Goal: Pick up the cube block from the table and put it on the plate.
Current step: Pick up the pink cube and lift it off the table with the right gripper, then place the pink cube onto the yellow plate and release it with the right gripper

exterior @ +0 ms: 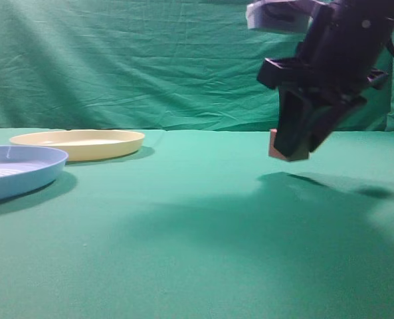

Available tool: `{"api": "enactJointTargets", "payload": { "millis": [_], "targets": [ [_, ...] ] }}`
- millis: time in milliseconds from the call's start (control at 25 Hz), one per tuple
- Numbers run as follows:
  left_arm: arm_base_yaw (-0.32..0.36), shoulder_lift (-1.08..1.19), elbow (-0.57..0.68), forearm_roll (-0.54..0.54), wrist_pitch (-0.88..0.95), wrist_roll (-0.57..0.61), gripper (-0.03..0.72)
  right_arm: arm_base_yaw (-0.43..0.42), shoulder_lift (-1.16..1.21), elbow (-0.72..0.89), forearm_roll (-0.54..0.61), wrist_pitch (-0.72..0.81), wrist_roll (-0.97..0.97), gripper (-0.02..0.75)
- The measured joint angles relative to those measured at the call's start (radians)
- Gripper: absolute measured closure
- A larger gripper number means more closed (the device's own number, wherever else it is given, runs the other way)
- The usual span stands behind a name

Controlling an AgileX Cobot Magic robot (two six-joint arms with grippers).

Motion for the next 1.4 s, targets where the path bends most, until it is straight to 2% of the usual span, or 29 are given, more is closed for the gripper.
{"api": "enactJointTargets", "payload": {
  "millis": [160,320,680,840,1000,1080,1160,1240,1280,1400],
  "targets": [
    [0.0,0.0,0.0,0.0,0.0,0.0,0.688,0.011,0.002,-0.163,-0.001,0.029,-0.004,0.498],
    [0.0,0.0,0.0,0.0,0.0,0.0,0.688,0.069,0.053,-0.382,-0.001,0.033,-0.004,0.498],
    [0.0,0.0,0.0,0.0,0.0,0.0,0.688,0.226,0.491,-0.953,0.002,0.073,-0.006,0.498],
    [0.0,0.0,0.0,0.0,0.0,0.0,0.688,0.25,0.646,-1.112,0.002,0.068,-0.008,0.498],
    [0.0,0.0,0.0,0.0,0.0,0.0,0.688,0.251,0.719,-1.156,0.016,0.048,-0.01,0.498],
    [0.0,0.0,0.0,0.0,0.0,0.0,0.688,0.251,0.729,-1.156,0.034,0.052,-0.01,0.402],
    [0.0,0.0,0.0,0.0,0.0,0.0,0.688,0.251,0.729,-1.158,0.04,0.081,-0.01,0.242],
    [0.0,0.0,0.0,0.0,0.0,0.0,0.688,0.251,0.713,-1.161,0.04,0.145,-0.01,0.121],
    [0.0,0.0,0.0,0.0,0.0,0.0,0.688,0.249,0.697,-1.163,0.04,0.189,-0.01,0.09],
    [0.0,0.0,0.0,0.0,0.0,0.0,0.688,0.235,0.617,-1.187,0.033,0.4,-0.003,0.094]
  ]
}}
